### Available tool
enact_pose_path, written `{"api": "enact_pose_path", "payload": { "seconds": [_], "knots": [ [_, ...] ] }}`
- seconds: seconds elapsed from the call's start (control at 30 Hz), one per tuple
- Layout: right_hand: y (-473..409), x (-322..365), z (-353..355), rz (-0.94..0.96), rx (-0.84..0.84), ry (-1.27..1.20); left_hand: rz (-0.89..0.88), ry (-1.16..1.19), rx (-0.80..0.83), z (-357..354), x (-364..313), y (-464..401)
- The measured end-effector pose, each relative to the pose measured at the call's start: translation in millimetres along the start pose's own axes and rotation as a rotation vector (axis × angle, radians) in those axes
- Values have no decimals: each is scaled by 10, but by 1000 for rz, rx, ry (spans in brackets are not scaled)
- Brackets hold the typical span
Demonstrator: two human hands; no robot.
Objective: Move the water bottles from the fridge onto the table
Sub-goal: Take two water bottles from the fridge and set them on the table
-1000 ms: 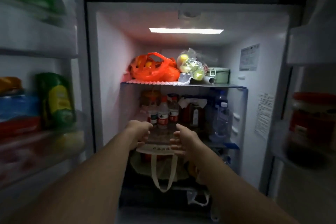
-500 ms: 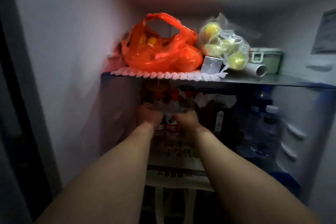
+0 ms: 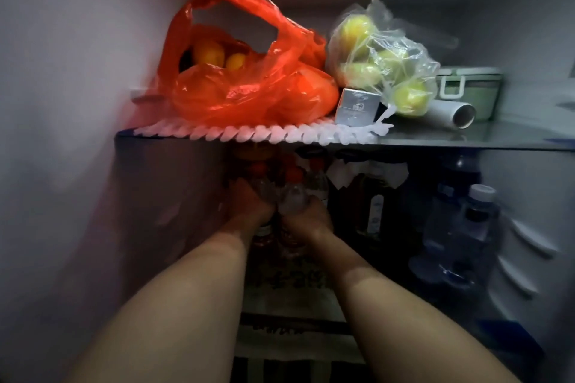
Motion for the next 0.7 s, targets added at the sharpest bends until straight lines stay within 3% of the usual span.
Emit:
{"api": "enact_pose_path", "payload": {
  "seconds": [0.07, 0.23, 0.43, 0.7],
  "knots": [
    [123, -99, 119, 17, 18, 27, -13, 50, -18, -23, -6, 126],
    [581, -482, 517, 8, -126, -107, -8, 403, 263, -127, 64, 581],
    [1276, -541, 888, 21, -90, -225, 47, 491, 318, 128, 32, 1213],
    [2592, -11, 1162, 290, 201, -324, -68, 467, 95, 1560, -213, 2248]
  ]
}}
Point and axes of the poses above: each hand's wrist, its own y-axis away from the middle knuckle, its own z-axis out of the back of the hand, x = y × z, the point moved 1 cm from there along -y, towards the middle knuckle, and after that the axes turned 11 degrees about y, right-handed, at the moved point
